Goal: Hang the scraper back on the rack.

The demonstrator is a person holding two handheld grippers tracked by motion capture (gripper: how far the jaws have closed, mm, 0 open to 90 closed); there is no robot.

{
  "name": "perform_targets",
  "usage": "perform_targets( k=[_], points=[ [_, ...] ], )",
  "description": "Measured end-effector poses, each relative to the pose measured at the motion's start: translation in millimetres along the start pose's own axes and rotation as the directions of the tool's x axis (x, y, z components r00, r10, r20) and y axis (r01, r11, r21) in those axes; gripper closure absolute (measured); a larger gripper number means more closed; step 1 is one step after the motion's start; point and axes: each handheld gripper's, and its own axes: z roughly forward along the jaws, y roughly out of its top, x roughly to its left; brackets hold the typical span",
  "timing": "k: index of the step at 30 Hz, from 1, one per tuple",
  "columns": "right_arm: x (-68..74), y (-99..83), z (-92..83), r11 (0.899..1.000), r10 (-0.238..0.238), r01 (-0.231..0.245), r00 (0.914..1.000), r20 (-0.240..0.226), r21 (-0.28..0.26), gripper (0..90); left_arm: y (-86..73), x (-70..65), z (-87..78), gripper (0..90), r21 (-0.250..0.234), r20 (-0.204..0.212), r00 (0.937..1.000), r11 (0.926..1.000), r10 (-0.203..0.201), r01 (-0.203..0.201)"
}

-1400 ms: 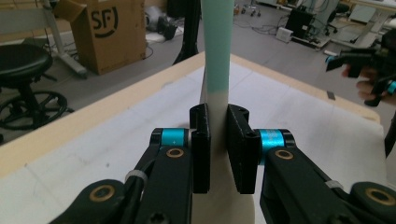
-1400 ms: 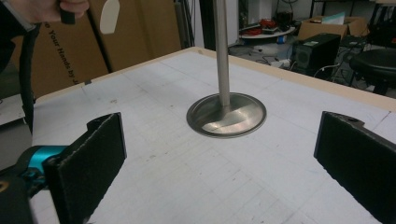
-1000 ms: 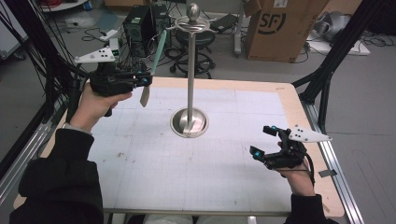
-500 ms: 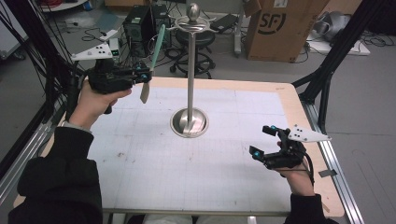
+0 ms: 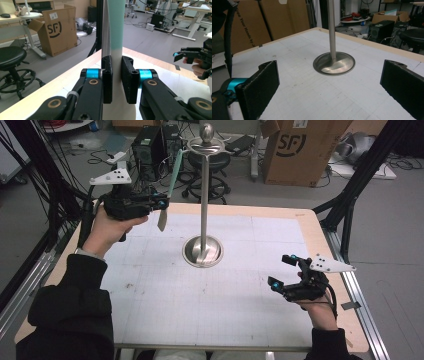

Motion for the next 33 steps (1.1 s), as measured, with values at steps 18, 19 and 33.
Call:
perform_targets(
  k=[18,19,33],
  points=[
    [-2.9,-3.2,-2.8,1.000,0.007,-0.007,0.9999,0.009,0.003,1.2,-47.2,-9.5,7.9,26.5,-0.032,-0.050,0.9977,0.9984,0.045,-0.046],
    [-2.7,-3.4,-3.1,1.000,0.008,-0.008,0.9999,0.010,0.003,1.3,-53.1,-9.7,8.1,20.3,-0.024,-0.061,0.9974,0.9989,0.038,-0.039],
    [-0.6,-8.6,-17.5,1.000,0.007,-0.007,0.9986,0.052,0.004,1.2,-130.9,-17.6,-4.4,5.8,-0.080,-0.054,0.9972,0.9956,-0.052,0.048]
  ],
)
